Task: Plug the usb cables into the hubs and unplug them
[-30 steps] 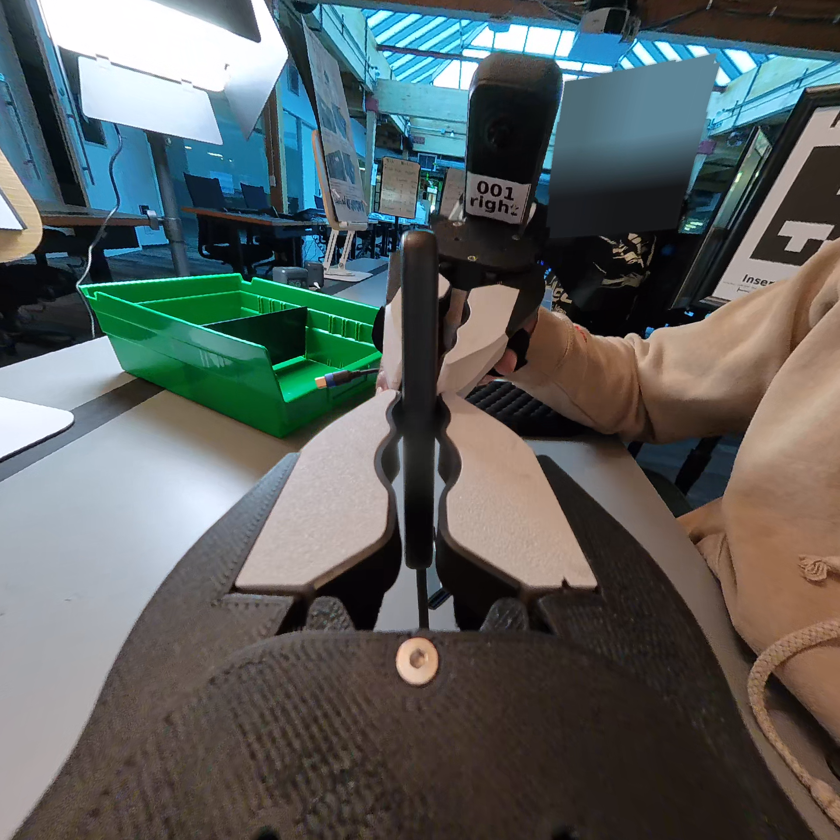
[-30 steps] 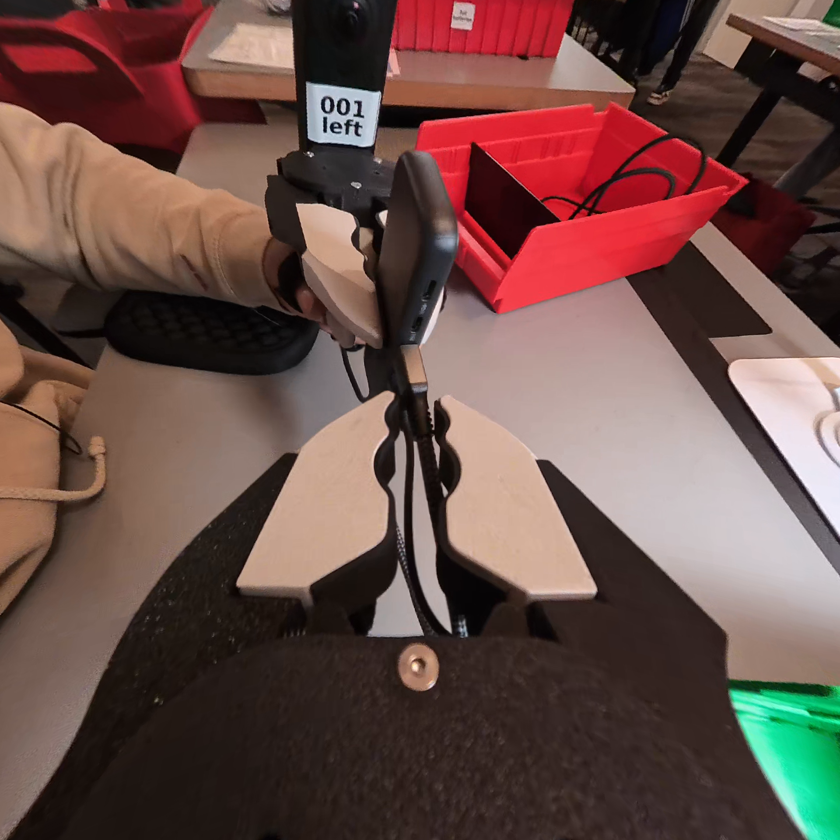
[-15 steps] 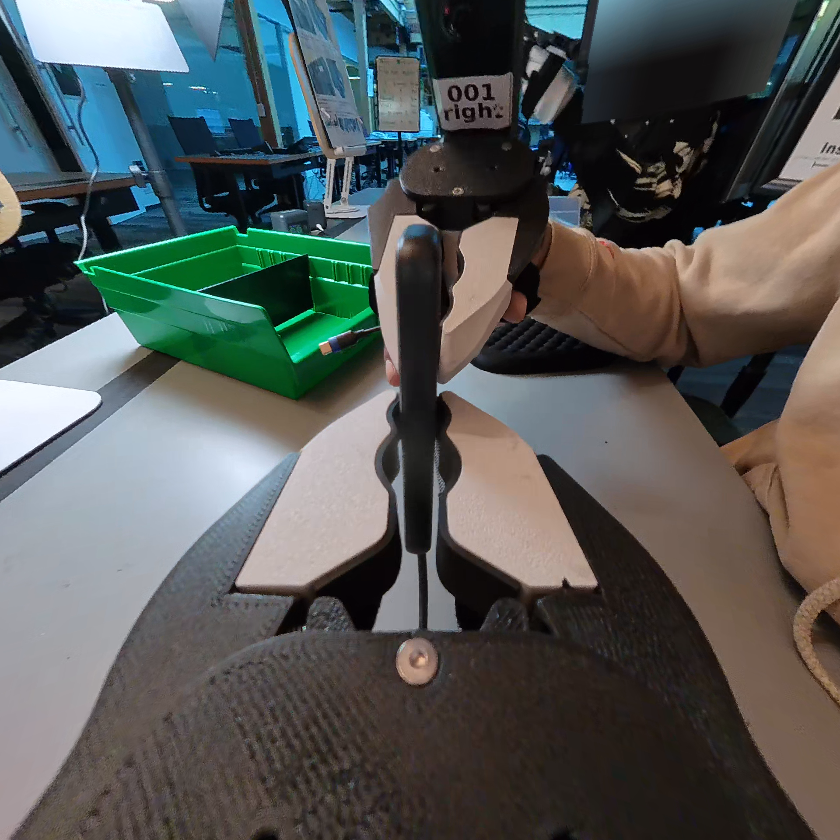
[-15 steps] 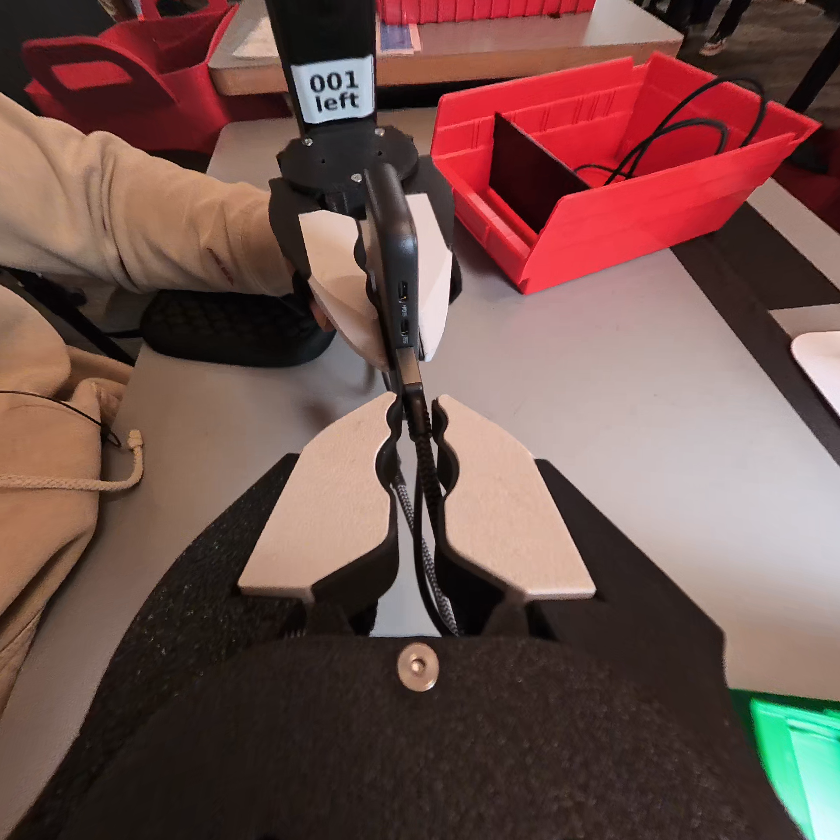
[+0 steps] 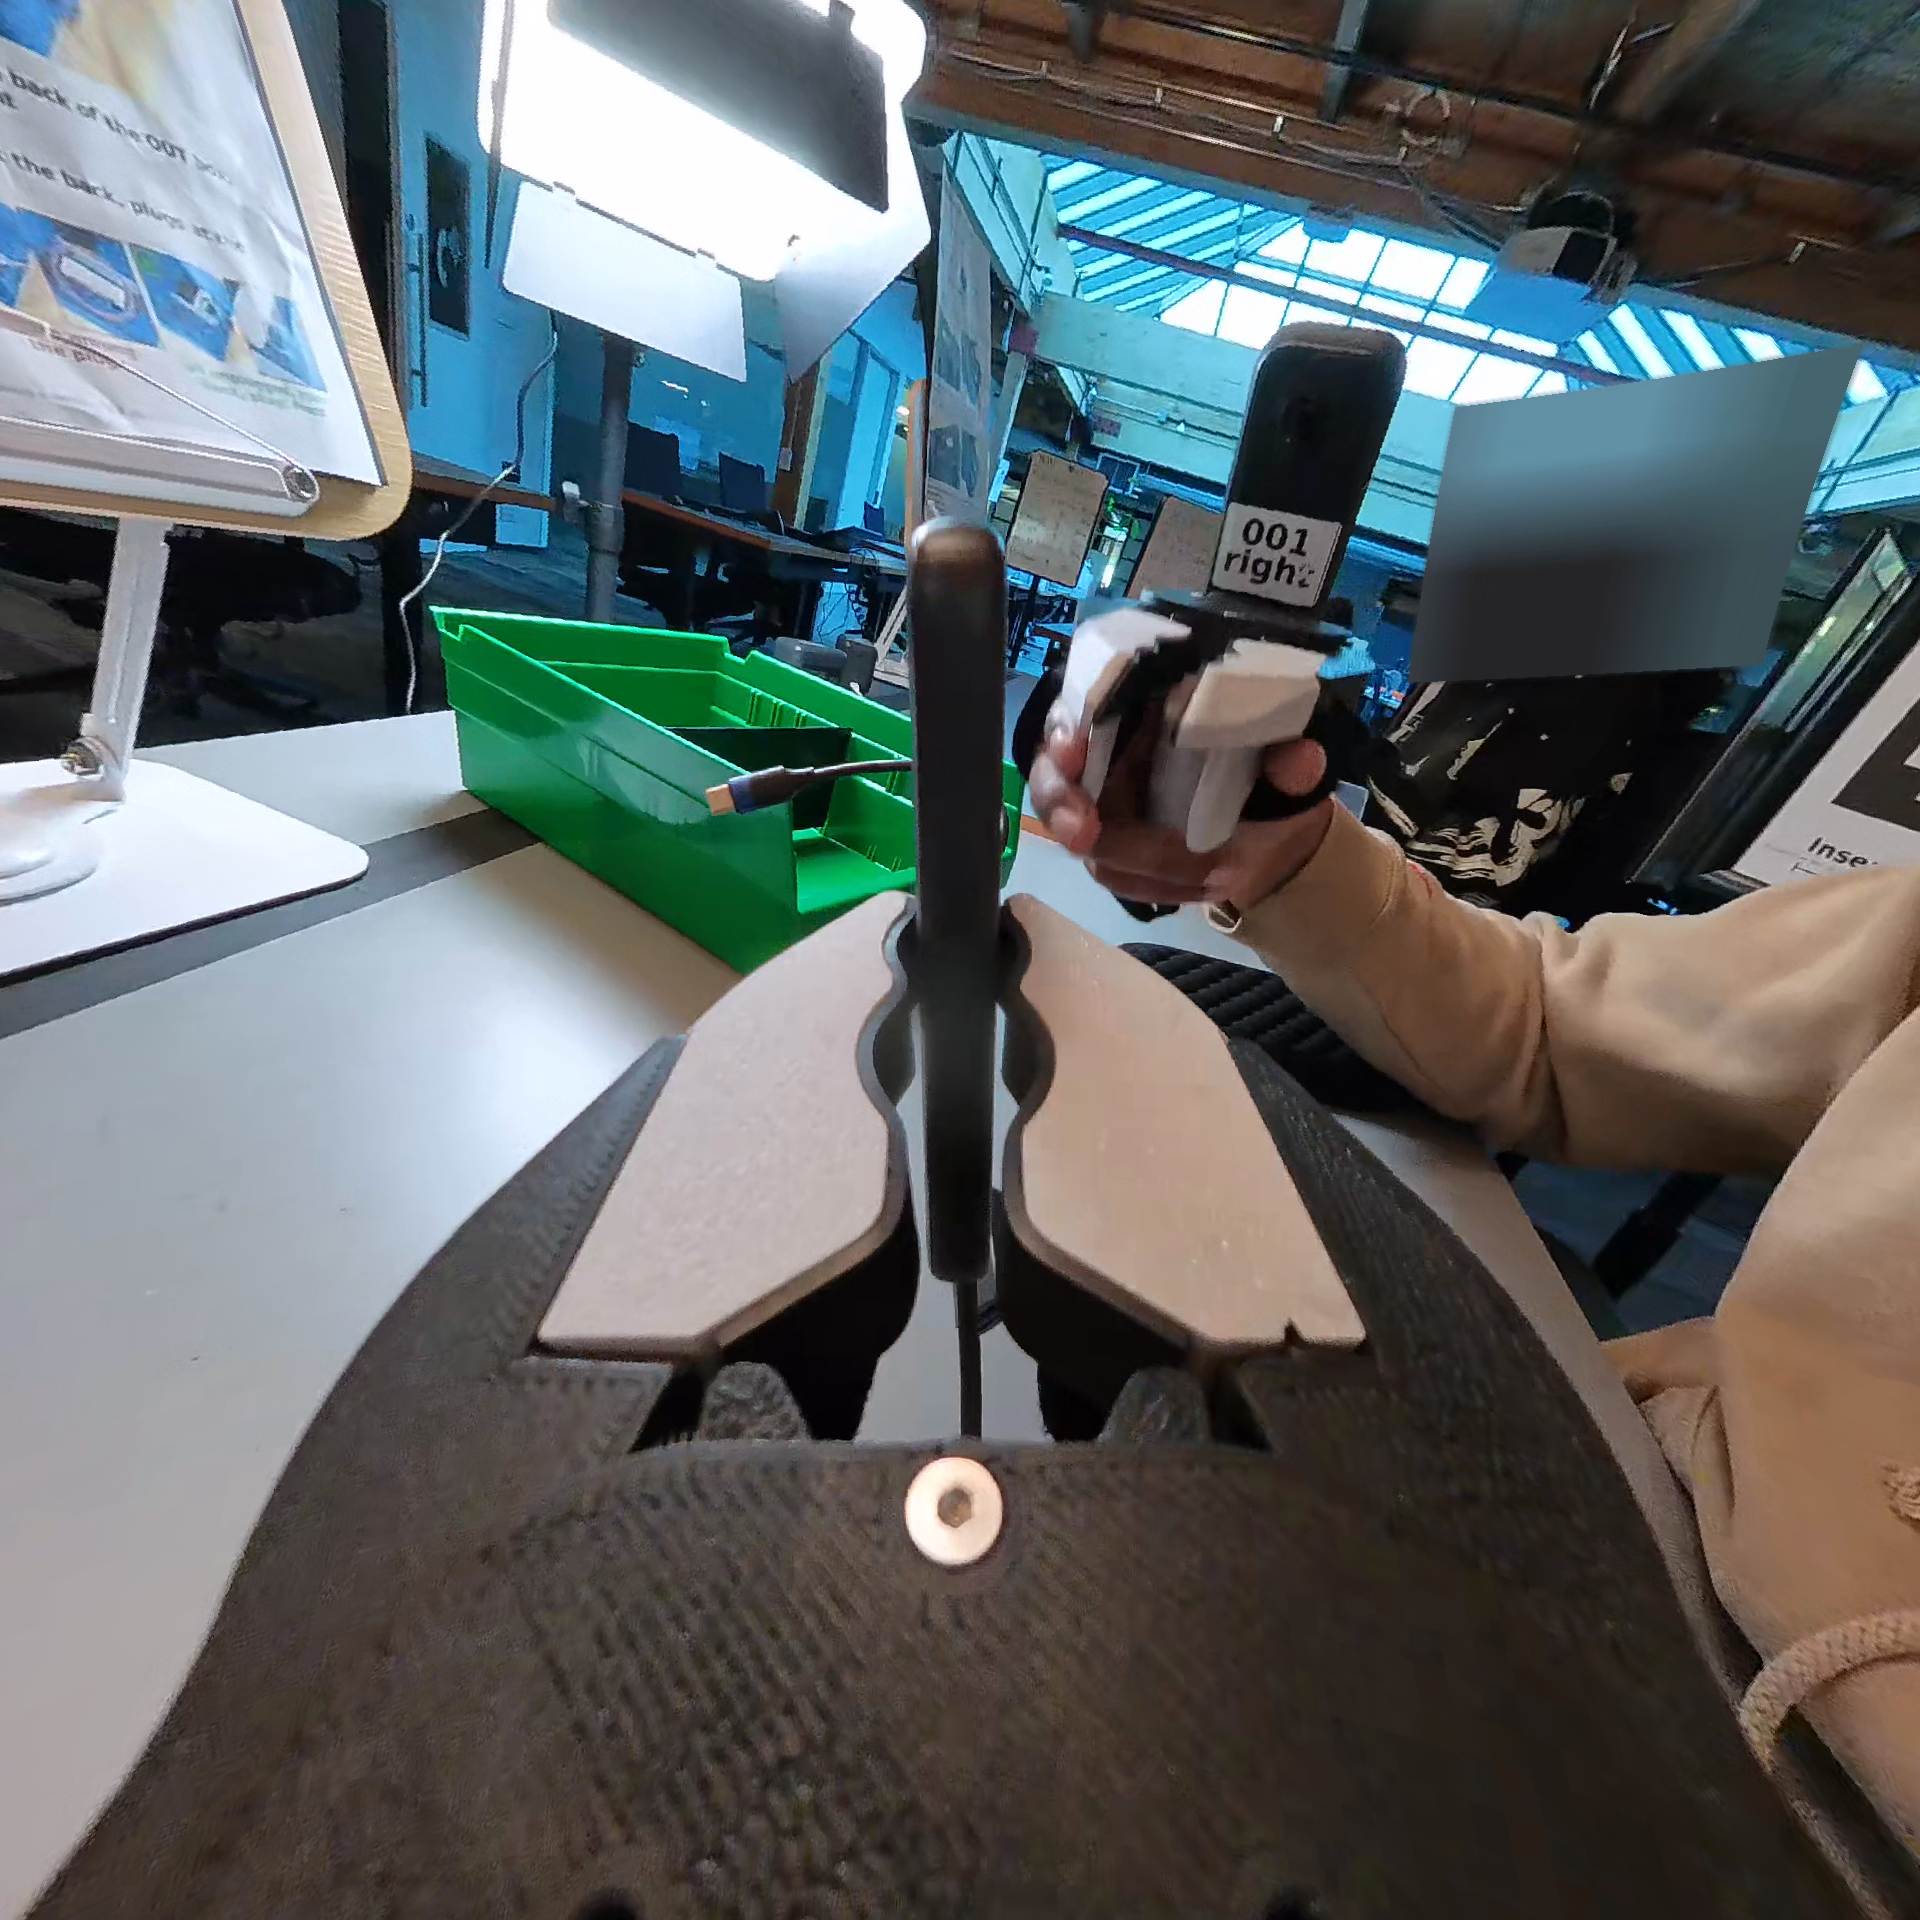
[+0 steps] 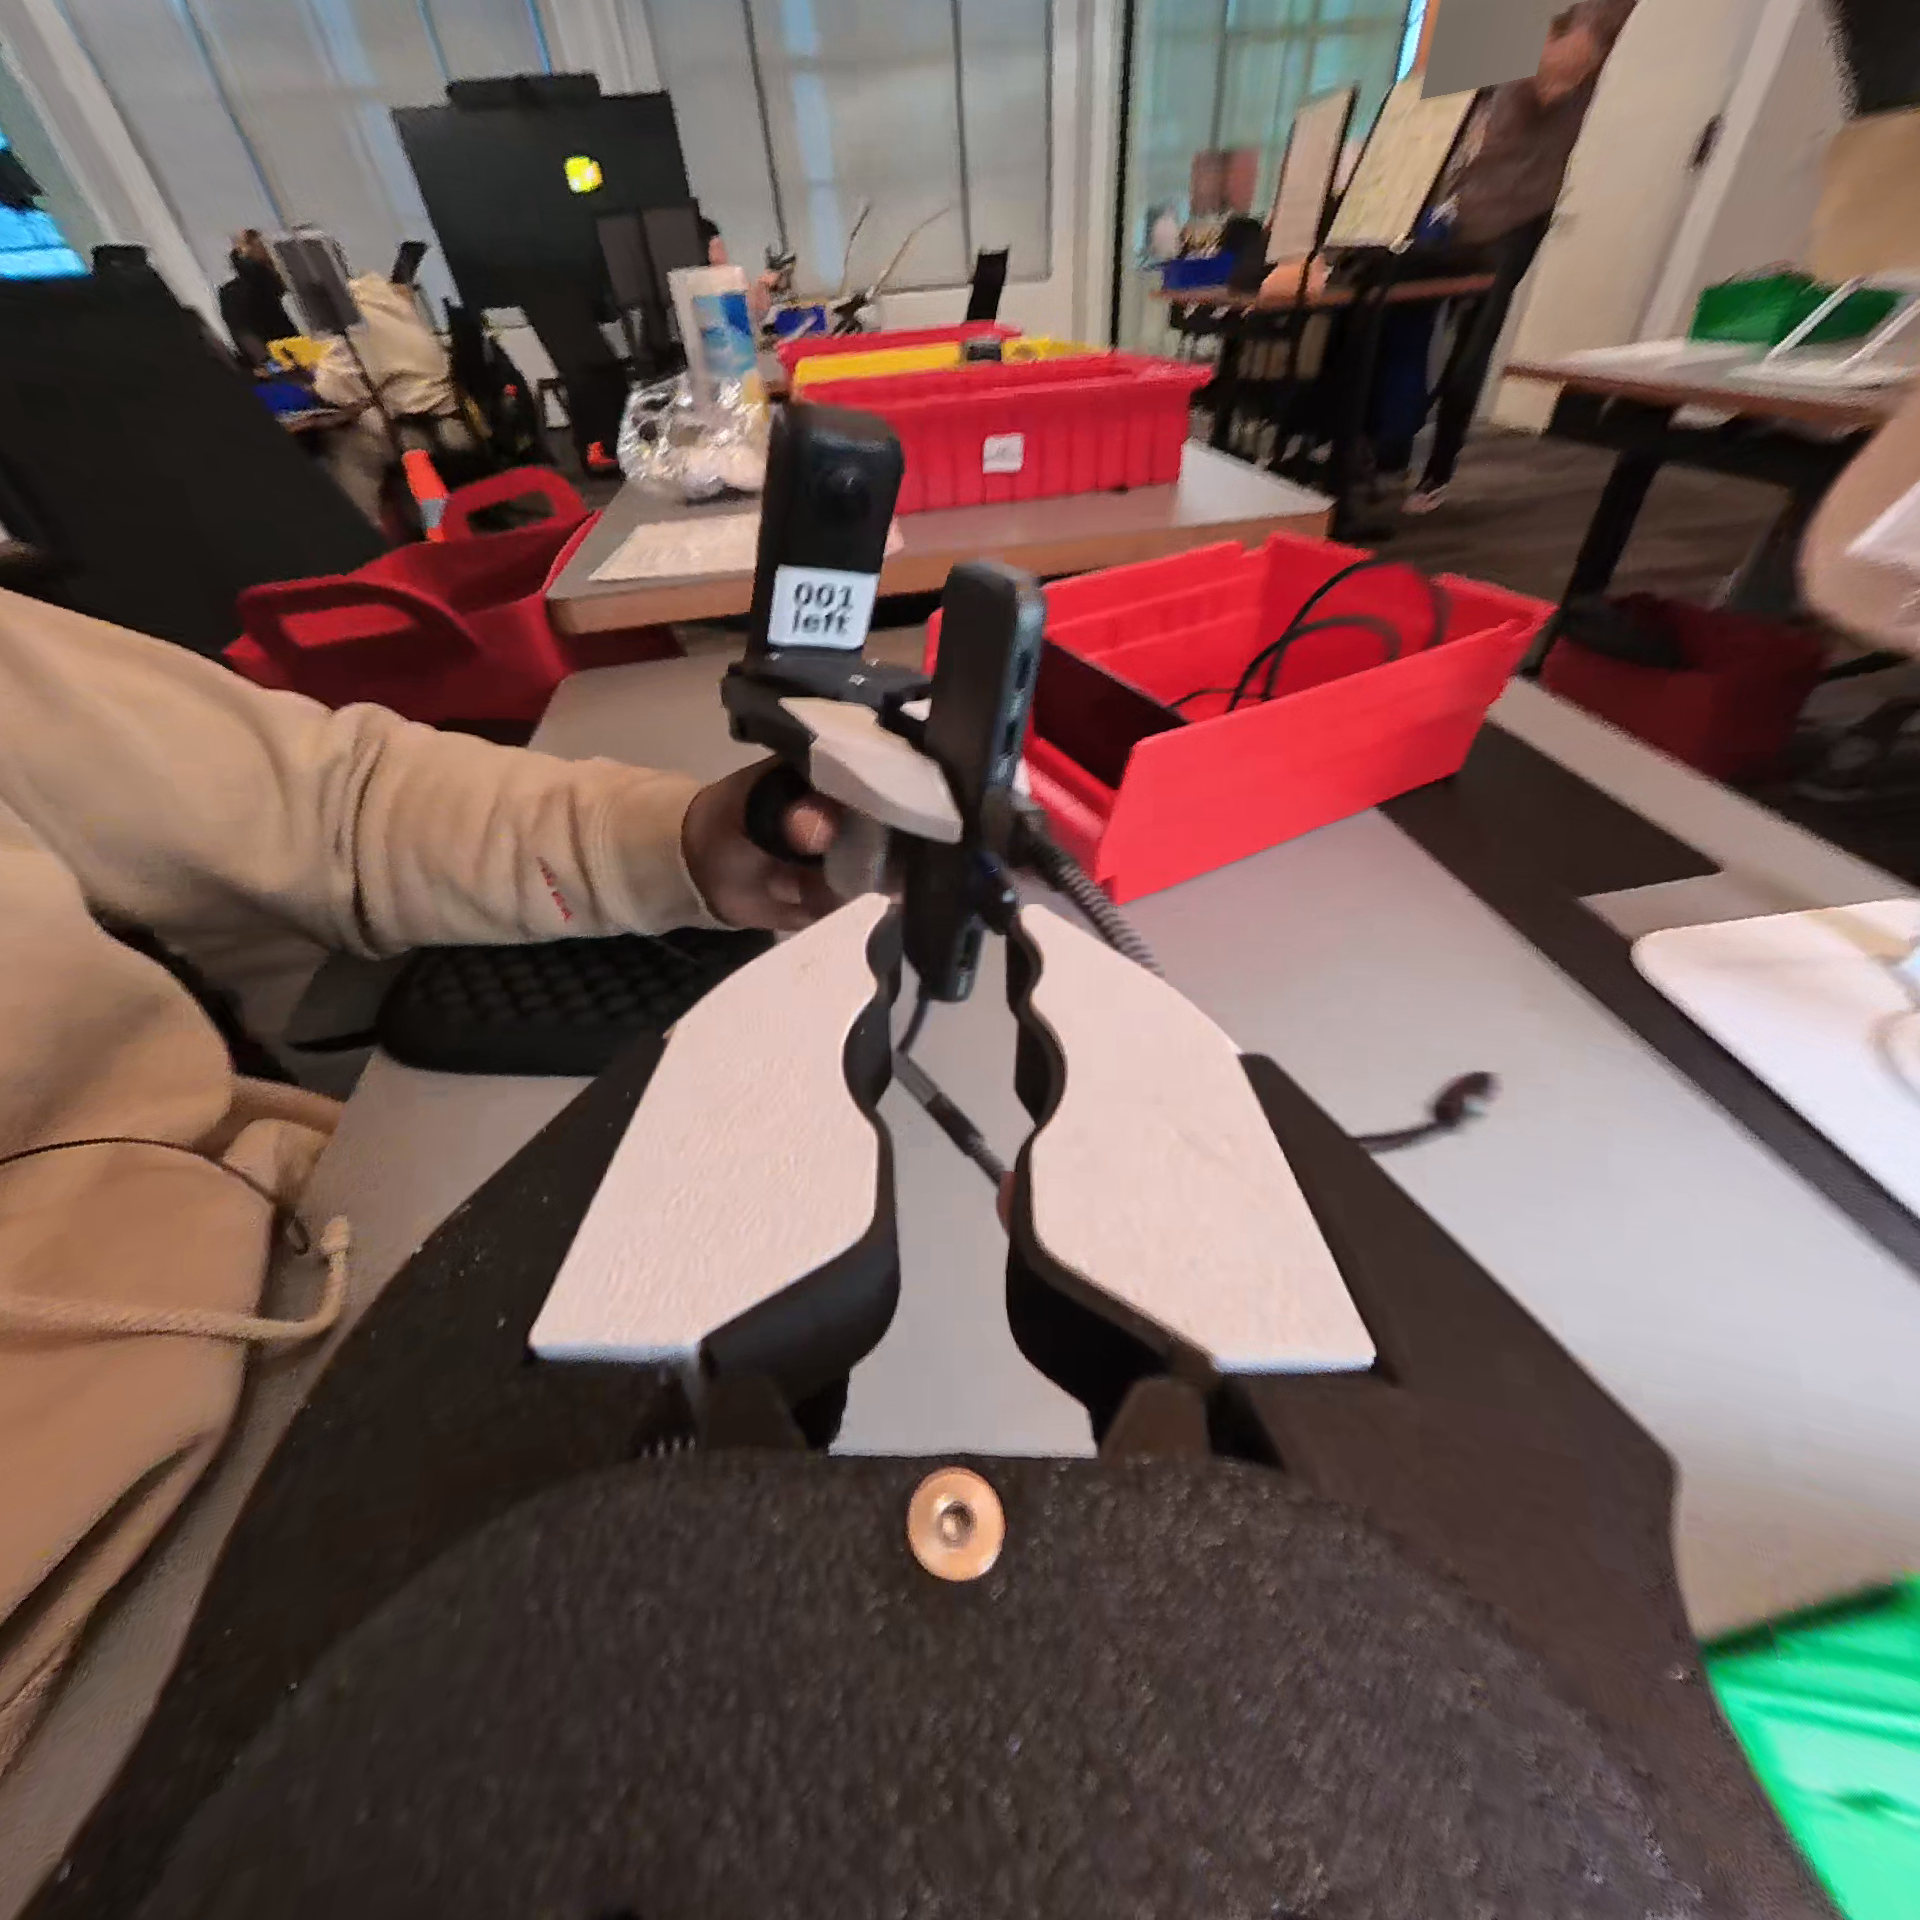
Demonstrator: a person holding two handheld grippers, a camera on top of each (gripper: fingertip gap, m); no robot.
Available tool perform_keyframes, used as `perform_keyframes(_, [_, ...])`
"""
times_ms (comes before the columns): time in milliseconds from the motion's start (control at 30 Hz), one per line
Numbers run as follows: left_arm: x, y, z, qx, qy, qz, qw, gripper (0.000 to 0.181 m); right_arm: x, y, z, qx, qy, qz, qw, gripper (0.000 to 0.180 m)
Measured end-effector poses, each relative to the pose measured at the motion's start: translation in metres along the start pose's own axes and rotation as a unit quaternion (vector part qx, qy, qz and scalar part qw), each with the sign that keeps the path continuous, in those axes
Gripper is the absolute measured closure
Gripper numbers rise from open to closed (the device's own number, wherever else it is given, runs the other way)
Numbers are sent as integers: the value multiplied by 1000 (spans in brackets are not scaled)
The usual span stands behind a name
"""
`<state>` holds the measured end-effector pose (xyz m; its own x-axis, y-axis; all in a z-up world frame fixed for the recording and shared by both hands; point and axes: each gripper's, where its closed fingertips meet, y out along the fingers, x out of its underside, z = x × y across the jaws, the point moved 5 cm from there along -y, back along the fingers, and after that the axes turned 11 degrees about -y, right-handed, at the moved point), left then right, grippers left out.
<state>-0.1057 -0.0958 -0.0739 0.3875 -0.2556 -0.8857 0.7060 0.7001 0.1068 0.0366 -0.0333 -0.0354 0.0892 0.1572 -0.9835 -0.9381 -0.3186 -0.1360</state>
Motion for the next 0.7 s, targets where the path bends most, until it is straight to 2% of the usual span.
perform_keyframes(100, [1,2,1,1,-17,12,1000,168,15,22,-11,-21,44,3,999,160])
perform_keyframes(233, [-2,1,3,10,-45,33,998,168,35,42,-15,7,94,11,996,156])
perform_keyframes(367, [-5,1,6,32,-76,44,996,169,41,46,-13,29,117,38,992,150])
perform_keyframes(433, [-2,5,12,55,-91,32,994,169,34,43,-15,10,123,74,990,149])
perform_keyframes(500, [2,10,18,65,-90,18,994,169,28,40,-18,-15,129,101,986,153])
perform_keyframes(633, [7,16,26,82,-88,-1,993,168,30,39,-21,-28,96,91,991,169])
perform_keyframes(700, [9,17,28,85,-81,-10,993,169,31,38,-23,-36,91,92,991,171])
